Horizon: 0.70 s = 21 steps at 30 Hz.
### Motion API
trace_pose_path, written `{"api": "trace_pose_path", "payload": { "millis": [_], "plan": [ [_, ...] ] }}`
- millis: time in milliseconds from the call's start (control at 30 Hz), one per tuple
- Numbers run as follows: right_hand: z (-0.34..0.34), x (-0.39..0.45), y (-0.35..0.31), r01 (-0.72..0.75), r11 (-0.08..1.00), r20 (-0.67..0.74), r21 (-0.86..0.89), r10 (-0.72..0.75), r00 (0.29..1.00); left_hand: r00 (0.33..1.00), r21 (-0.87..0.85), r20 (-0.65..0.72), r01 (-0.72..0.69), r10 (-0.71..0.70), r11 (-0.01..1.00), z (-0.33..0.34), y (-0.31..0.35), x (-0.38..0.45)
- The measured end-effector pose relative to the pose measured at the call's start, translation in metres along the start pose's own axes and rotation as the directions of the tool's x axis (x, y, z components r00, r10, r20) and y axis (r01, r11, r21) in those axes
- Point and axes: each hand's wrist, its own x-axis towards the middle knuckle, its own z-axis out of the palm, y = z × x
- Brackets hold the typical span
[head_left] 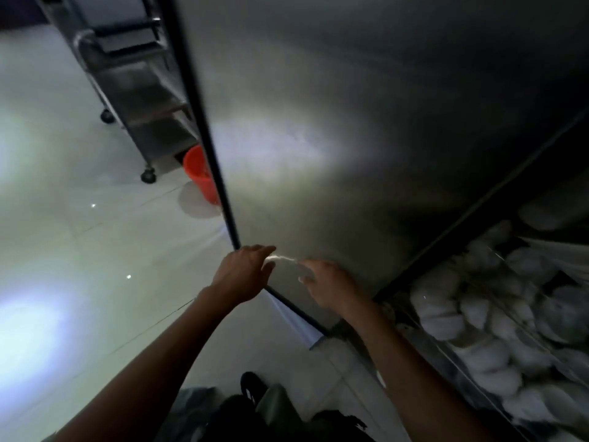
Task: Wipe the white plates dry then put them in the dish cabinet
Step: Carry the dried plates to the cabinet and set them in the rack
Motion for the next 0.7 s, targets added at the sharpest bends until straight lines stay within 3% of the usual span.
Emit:
{"api": "trace_pose_path", "payload": {
  "millis": [333, 467, 700],
  "plan": [
    [0.034, 0.127, -0.136, 0.258, 0.942, 0.189, -0.212, -0.220, 0.957, 0.938, -0.079, -0.100, 0.325, -0.332, 0.942, -0.046, -0.147, -0.024],
    [0.057, 0.169, -0.185, 0.361, 0.905, 0.276, -0.227, -0.296, 0.915, 0.874, -0.127, -0.131, 0.453, -0.468, 0.882, -0.055, -0.194, -0.038],
    [0.105, 0.264, -0.266, 0.582, 0.781, 0.446, -0.227, -0.448, 0.775, 0.726, -0.162, -0.128, 0.657, -0.676, 0.736, -0.072, -0.291, -0.044]
  ]
}}
